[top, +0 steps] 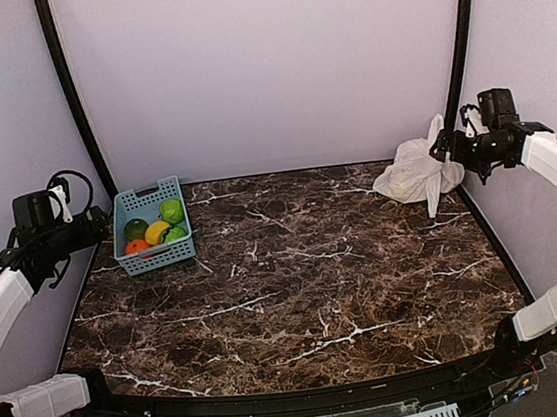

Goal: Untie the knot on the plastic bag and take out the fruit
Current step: Pick up the takeout bag from the corner of the board.

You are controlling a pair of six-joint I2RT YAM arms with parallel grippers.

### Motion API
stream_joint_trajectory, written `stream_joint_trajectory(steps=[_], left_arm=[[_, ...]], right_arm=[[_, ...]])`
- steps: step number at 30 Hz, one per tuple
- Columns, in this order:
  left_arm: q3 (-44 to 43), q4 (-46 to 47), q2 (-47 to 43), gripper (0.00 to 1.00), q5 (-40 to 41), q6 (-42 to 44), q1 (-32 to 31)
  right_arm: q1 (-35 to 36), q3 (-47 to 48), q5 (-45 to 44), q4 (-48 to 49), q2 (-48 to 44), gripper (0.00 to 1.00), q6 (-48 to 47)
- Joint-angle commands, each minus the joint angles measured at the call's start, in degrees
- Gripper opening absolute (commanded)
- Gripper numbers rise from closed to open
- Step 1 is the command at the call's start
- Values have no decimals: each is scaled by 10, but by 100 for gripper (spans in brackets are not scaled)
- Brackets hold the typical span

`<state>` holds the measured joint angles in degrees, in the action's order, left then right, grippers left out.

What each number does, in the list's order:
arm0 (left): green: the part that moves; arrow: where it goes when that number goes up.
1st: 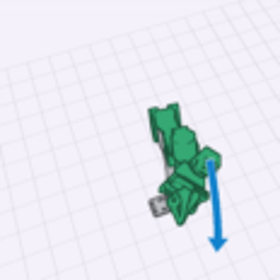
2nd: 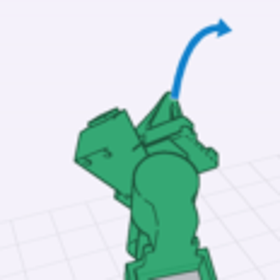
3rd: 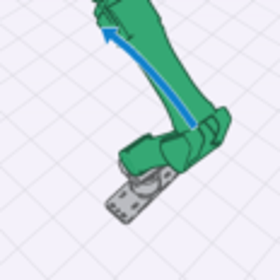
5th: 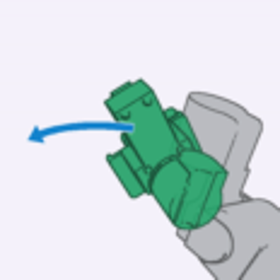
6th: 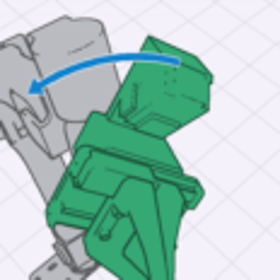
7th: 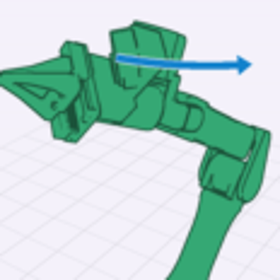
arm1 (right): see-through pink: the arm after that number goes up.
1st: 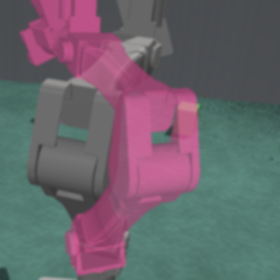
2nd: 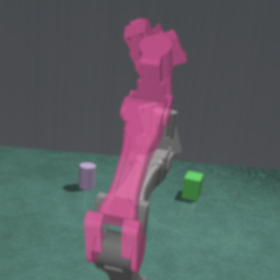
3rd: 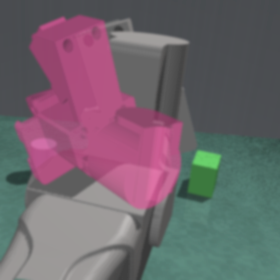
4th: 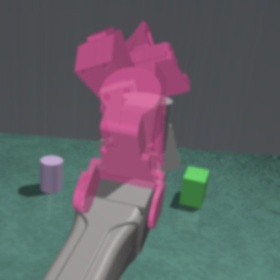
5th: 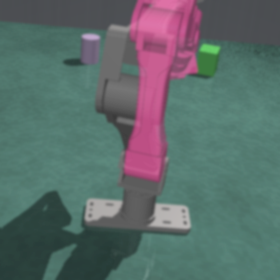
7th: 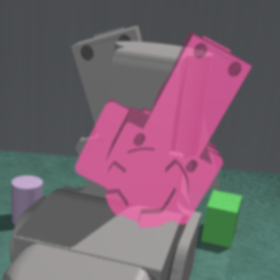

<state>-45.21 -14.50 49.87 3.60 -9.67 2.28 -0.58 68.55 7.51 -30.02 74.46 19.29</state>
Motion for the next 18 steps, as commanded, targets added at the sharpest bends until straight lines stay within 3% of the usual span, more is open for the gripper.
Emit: stream_joint_trajectory(steps=[1,9,18], left_arm=[[5,23,20,99,-68,-11,31],[24,31,-18,99,-42,-4,54],[25,27,-24,99,-19,0,59]], right_arm=[[-3,56,-1,-10,63,98,21],[-25,154,14,28,224,99,58],[-36,241,-34,61,346,99,85]])
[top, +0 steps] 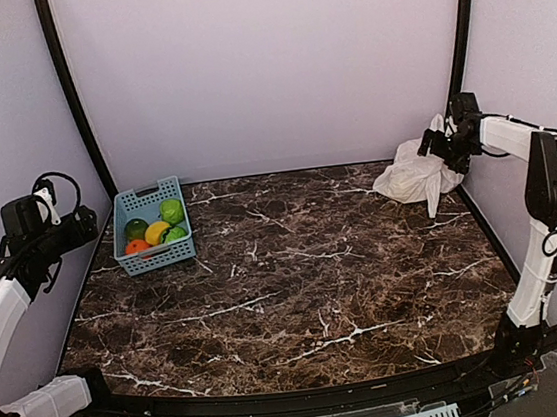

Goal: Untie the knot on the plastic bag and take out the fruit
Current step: Pick up the takeout bag from the corner of the board.

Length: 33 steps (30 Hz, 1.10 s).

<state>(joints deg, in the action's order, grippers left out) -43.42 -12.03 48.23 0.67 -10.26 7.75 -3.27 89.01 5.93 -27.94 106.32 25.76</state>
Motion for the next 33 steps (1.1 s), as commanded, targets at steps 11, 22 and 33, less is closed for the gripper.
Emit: stream_joint_trajectory(steps=[11,22,33], left_arm=[[12,7,-19,99,13,18,8],[10,3,-7,99,11,19,9],[5,-6,6,99,16,21,10]], right_arm=[[-36,100,-9,87,127,97,57],[-41,165,64,85,223,89,67],[-42,102,82,160,160,6,61]])
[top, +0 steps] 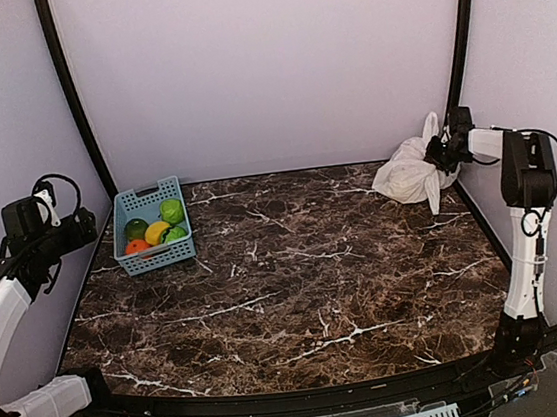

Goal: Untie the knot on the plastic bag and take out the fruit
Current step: Pick up the takeout bag from the corner of the board, then place the takeout bag at the center of the board.

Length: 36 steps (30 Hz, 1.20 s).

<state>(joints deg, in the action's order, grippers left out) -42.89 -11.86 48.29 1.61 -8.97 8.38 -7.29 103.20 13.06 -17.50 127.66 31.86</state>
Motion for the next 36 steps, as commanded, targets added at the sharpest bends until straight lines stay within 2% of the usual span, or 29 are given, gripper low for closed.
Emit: stream_joint_trajectory(steps=[1,6,10,16,21,24,27,30,36], left_arm=[[-1,-9,7,99,8,9,3],[-2,-8,14,98,2,13,4],[1,2,22,92,-14,32,5],[18,22,37,92,-33,49,4],[-5,-12,36,90,-66,37,3],[6,-6,4,90,-89,35,-4],[12,-7,3,91,-96,43,-28],[-19,-14,19,90,-115,48,-63],[-89,-65,51,90,-129,5,-169]], right_arm=[[-2,-52,11,67,-66,0,4],[-2,-120,28,149,-132,0,21],[-2,-157,43,186,-188,0,20],[3,-166,71,156,-265,0,-39],[9,-219,94,148,-368,0,-109],[12,-232,123,91,-429,0,-136],[35,-241,141,10,-480,0,-170],[79,-272,114,-34,-534,0,-188],[156,-355,137,-42,-605,0,-152]])
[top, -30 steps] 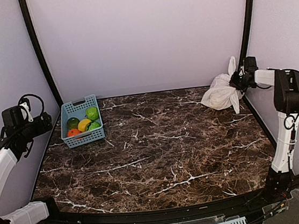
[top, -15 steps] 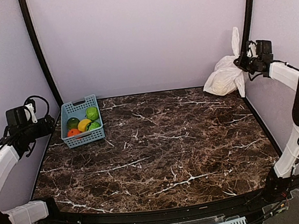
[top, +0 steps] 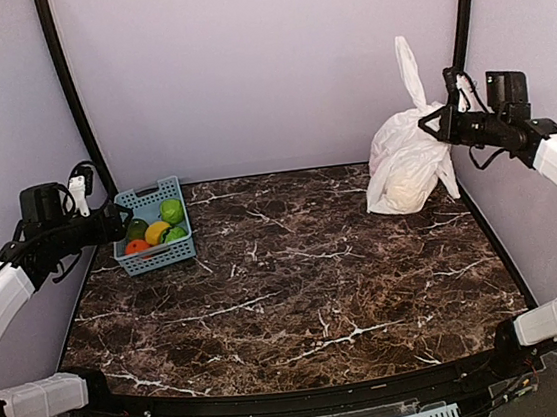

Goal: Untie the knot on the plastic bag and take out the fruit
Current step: Place the takeout bag at the center of the board.

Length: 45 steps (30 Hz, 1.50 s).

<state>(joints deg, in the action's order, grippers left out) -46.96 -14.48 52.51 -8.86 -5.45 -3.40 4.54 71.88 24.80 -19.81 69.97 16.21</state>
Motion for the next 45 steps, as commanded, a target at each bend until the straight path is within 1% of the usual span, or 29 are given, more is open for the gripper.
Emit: stream_joint_trajectory(steps=[1,2,3,4,6,9,14,17,20,27,31,37,39,42,44,45], left_arm=[[-53,-41,15,90,-26,-38,-73],[-61,-48,19,90,-27,-53,-86],[-64,-52,28,90,-26,-59,-112],[-72,-63,31,90,-13,-74,-126],[-73,-67,36,90,7,-94,-183],[-63,-59,33,90,17,-137,-227],[-36,-32,24,90,31,-200,-298],[-33,-25,20,89,41,-231,-330],[-31,-26,18,89,57,-238,-365],[-24,-16,29,89,61,-268,-394],[-20,2,28,89,64,-278,-408],[10,21,24,89,63,-287,-416],[19,31,31,87,62,-287,-420],[18,35,57,85,64,-288,-436],[15,38,67,84,77,-291,-456],[16,40,68,84,90,-294,-462]], right_arm=[[52,-50,26,-21,-35,0,6],[65,-57,34,-23,-38,0,10],[79,-63,45,-23,-40,0,15],[92,-70,57,-21,-40,0,20],[123,-86,74,-15,-37,0,25],[177,-103,69,-10,-27,0,29],[291,-119,25,19,-8,0,34],[337,-120,-10,31,20,0,38],[366,-122,-52,40,52,0,44],[444,-120,-135,99,109,0,67],[465,-128,-171,120,137,0,91],[492,-134,-214,131,159,0,107],[493,-134,-217,135,162,5,113],[493,-128,-214,134,159,17,115],[493,-126,-221,131,150,32,114],[493,-126,-228,127,140,44,114]])
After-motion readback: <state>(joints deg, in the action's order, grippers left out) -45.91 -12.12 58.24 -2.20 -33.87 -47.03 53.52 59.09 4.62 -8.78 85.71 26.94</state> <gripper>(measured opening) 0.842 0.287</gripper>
